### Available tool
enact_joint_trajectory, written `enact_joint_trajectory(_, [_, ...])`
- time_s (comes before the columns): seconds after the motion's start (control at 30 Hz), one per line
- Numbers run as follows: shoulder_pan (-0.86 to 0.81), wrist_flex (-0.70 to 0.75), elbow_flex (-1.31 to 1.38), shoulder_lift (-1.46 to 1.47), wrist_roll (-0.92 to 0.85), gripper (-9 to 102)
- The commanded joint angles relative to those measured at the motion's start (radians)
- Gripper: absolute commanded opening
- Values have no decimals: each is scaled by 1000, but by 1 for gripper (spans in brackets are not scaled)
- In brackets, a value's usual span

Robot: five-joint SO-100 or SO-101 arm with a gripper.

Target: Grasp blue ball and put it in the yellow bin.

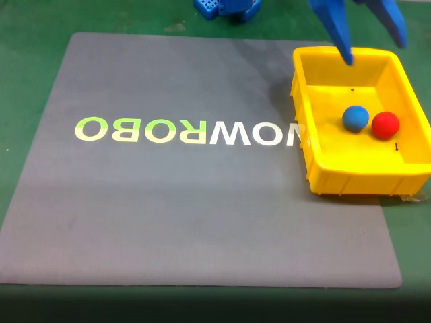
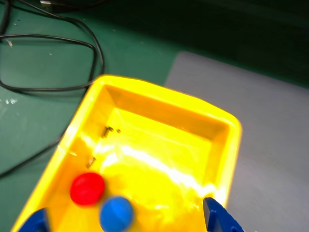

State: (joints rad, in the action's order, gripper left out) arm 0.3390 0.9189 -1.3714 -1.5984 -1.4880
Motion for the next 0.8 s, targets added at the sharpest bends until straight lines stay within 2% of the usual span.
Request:
enact_joint_trajectory(0.0, [-104, 52, -101, -204, -21, 21])
enact_joint_trajectory(0.17, [-232, 74, -491, -552, -72, 5])
enact_joint_trajectory(0.27, [-288, 97, -723, -770, -100, 0])
enact_joint_trajectory(0.53, [-448, 167, -1203, -1226, -186, 0])
enact_joint_trajectory(0.77, [-440, 256, -1466, -1488, -170, 0])
